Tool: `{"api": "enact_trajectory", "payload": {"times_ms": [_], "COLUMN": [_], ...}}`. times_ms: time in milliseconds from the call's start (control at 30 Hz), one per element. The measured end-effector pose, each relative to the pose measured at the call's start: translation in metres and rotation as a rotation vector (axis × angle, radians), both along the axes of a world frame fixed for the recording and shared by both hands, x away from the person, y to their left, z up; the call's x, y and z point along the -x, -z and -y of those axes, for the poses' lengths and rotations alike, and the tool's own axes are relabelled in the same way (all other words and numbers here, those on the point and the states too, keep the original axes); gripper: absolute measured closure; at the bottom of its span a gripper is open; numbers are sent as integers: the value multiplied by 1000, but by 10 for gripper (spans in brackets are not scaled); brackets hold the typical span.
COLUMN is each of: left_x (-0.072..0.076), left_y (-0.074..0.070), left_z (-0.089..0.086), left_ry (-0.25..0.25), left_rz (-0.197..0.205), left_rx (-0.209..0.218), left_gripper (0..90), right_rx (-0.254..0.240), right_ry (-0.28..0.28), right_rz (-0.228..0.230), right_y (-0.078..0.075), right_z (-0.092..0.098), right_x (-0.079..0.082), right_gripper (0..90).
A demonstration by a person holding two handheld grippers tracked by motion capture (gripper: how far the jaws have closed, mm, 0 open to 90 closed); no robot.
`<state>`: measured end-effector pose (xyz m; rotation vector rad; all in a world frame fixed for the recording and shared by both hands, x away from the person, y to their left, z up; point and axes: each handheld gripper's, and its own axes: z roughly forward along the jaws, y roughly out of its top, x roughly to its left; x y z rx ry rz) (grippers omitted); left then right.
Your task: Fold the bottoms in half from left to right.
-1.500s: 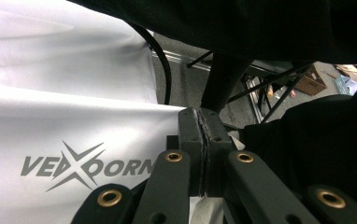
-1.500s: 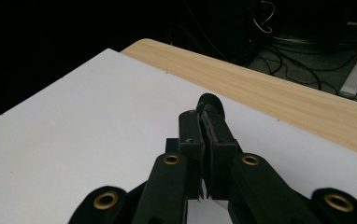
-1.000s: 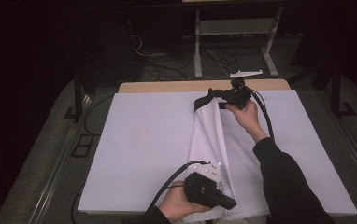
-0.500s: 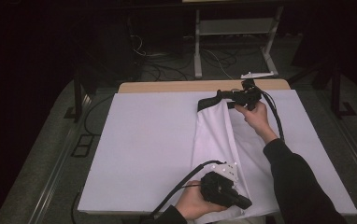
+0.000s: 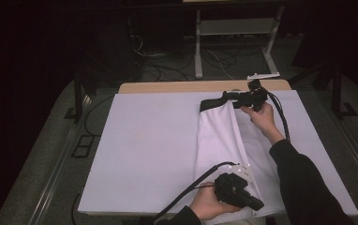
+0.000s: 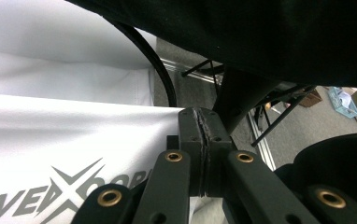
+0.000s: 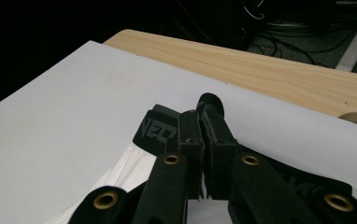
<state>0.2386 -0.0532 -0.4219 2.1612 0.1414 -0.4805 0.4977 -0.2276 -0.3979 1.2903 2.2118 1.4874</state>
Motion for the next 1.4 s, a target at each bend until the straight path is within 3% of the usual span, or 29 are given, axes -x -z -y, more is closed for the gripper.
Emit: {"api": "enact_trajectory", "payload": {"times_ms": [133,267,500,667,1400], "left_x": [-3,-5,-9,-13,-20], "left_y": [5,10,17,18,26], "left_z": [7,14,27,37,69], "left_ry": [3,5,12,10,-5], "left_rz": [-29,-43,-70,-71,-90], "left_rx": [9,17,21,26,-31], "left_gripper": [874,875,874,874,873], "right_rx": [-4,23,-8,0,31], "right_ry": [5,2,-1,15,20], "right_rz": [-1,19,5,2,37], "right_y": [1,-1,4,10,18], "right_z": [5,9,18,24,40], "right_x": [-1,1,-2,-4,-7], "right_gripper": [858,858,857,857,857]}}
